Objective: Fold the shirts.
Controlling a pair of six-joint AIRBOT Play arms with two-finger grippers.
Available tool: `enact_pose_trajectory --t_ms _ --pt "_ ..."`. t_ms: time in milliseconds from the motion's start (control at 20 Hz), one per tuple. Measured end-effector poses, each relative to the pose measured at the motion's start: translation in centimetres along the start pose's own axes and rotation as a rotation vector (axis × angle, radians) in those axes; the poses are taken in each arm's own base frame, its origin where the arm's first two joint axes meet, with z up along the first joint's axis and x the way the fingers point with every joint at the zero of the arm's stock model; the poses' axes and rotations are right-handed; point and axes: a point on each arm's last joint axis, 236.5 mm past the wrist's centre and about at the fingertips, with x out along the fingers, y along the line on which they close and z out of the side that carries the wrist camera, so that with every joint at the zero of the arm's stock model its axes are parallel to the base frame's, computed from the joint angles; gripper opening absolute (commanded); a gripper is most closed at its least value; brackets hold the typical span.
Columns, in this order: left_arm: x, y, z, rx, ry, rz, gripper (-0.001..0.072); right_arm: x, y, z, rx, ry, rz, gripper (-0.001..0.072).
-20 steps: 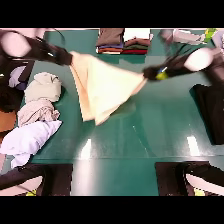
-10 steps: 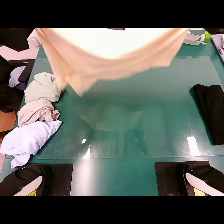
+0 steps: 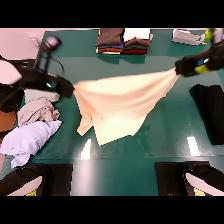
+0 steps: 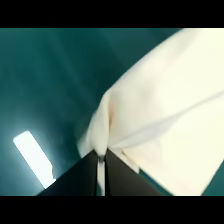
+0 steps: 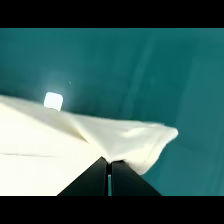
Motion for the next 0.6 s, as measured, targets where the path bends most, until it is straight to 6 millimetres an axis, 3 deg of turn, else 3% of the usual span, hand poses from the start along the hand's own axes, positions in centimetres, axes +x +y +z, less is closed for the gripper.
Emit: enact_pose_trajectory --t_ms 150,200,250,300,450,600 --pt "3.2 -0.6 -3.7 -0.023 0.107 -0.061 0.0030 3.4 -0.5 -2.7 0.008 0.082 -0.017 0.0014" --pt "3.8 -0.7 -4.3 -0.028 0.123 -0.071 0.0135 4.2 -0.7 -3.4 0.012 0.101 -0.021 0.0014" --pt "4.2 -0.7 -4.7 -0.032 0.132 -0.077 0.0423 4.8 -0.7 -4.0 0.015 0.116 -0.023 0.0014" --pt "4.4 -0.7 -4.9 -0.034 0.135 -0.081 0.0560 5.3 -0.8 -4.4 0.018 0.127 -0.024 0.0015" --pt "4.2 0.4 -4.4 -0.068 0.120 -0.063 0.0560 6.0 -0.8 -5.0 0.024 0.139 -0.026 0.0015" --pt "2.7 3.3 -3.3 -0.140 0.089 -0.016 0.0561 6.4 -0.9 -5.2 0.026 0.142 -0.026 0.0015"
